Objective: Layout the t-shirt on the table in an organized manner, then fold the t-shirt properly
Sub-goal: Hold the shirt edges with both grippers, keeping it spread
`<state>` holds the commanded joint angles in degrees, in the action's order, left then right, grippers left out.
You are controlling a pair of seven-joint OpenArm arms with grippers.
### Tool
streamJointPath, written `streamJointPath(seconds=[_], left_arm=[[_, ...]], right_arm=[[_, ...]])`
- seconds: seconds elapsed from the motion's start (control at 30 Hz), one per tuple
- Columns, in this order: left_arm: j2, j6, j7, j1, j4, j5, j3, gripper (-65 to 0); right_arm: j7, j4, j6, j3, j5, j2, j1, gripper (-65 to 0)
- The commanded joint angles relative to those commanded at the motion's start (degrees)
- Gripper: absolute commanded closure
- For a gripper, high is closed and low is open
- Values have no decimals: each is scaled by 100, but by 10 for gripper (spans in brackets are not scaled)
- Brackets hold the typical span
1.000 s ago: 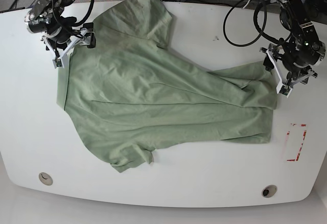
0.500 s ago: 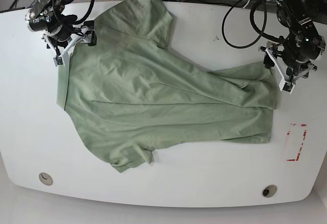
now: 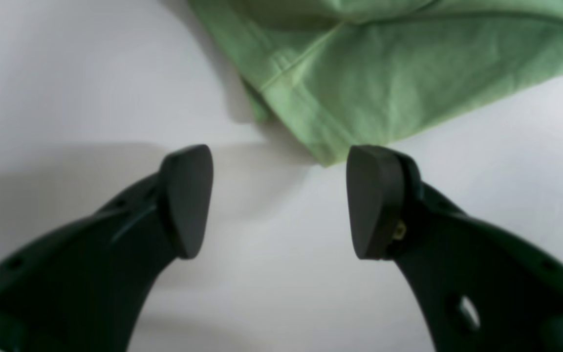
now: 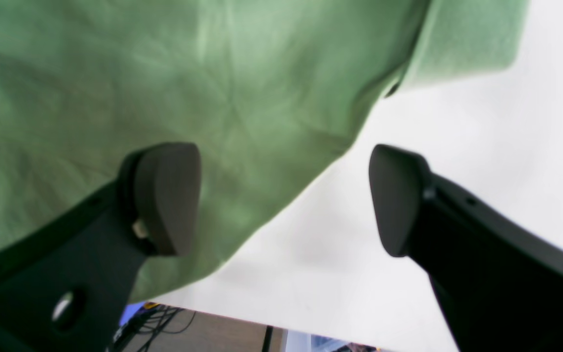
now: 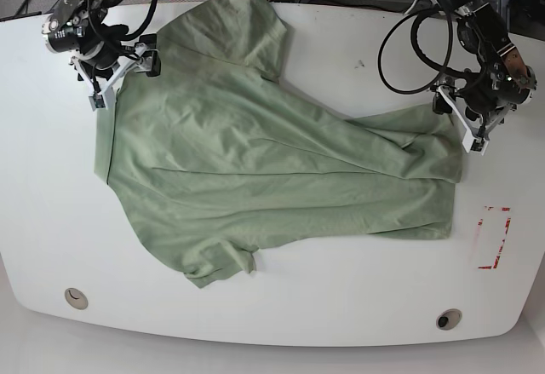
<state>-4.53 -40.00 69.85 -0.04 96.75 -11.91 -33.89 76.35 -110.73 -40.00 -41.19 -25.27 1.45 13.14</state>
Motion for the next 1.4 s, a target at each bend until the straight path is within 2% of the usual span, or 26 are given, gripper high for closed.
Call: streamJointPath(seconds=[0.17,0.47,0.93,1.03,1.17,1.2,1.27,1.4], left_arm=[[-26,0,0,0,-246,-343,0,-404],[-35,0,-9,-211,-800,-448,0,-403],[-9,0,-18,-211,-378,-457,18,-400],[-9,0,-18,-211,-360,-457,18,-363],[-18,0,-18,-229,-387,-448,18,-193],[-18,0,-18,-229,-387,-448,26,-175],[-18,0,-9,-229,-387,-448,35,-168],[-26,0,-9,-220,-369,-440,158,-233]], right_arm=[[0,0,0,0,0,0,0,-510],[0,0,0,0,-9,0,0,-510],[0,0,0,0,-9,0,-35,-510],[0,0,0,0,-9,0,-44,-510],[0,0,0,0,-9,0,-53,-510],[0,0,0,0,-9,0,-53,-510],[0,0,0,0,-9,9,-53,-510],[0,0,0,0,-9,9,-53,-510]])
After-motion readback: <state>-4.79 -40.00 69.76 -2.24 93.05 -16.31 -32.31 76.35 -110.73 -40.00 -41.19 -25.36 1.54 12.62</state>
